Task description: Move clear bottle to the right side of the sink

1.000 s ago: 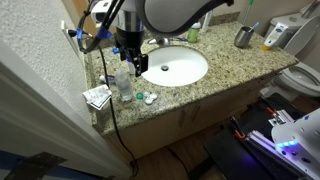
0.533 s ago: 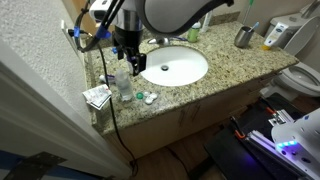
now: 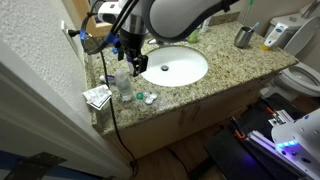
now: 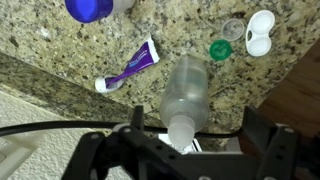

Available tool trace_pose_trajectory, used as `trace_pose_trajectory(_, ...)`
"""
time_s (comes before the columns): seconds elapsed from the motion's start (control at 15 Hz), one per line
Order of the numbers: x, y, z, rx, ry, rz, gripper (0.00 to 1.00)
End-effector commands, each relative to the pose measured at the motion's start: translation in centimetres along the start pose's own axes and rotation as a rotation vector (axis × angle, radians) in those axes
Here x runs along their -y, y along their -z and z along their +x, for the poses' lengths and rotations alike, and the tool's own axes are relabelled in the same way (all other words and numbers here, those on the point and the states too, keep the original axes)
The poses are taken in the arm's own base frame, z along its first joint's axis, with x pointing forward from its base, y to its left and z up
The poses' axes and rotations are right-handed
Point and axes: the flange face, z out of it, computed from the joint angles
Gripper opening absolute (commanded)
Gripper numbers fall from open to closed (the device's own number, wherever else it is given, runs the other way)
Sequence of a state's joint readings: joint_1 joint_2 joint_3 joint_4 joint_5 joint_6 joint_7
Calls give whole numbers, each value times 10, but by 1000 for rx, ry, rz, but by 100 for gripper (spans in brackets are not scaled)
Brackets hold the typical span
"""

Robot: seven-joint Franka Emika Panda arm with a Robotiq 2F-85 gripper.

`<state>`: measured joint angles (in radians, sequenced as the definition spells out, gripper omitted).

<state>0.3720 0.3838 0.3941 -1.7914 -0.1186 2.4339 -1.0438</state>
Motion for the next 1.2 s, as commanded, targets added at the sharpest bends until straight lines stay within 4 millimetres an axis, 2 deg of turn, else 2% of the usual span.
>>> trace_pose_trajectory(0.0,-1,-2,-3,-15,4,1,100)
trace_pose_trajectory(0.2,-1,-4,-9,-29,4,-3,100)
trace_pose_trajectory(0.27,-3,52,12,-53,36,-34,100)
trace_pose_trajectory(0.4,3,86,21,-101,56,-110,100)
trace_pose_trajectory(0.53,12,134,35,-116,49,-141,100)
trace_pose_trajectory(0.6,-3,97,34,-118,36,-129,100)
trace_pose_trajectory(0.67,1,121,41,-125,40,-148,100)
trace_pose_trajectory(0.73,5,137,44,-123,44,-157,100)
trace_pose_trajectory(0.8,8,145,45,-119,46,-164,100)
trace_pose_trajectory(0.93,-6,106,43,-130,25,-99,100)
trace_pose_trajectory(1.13,-23,55,38,-144,-12,-89,100)
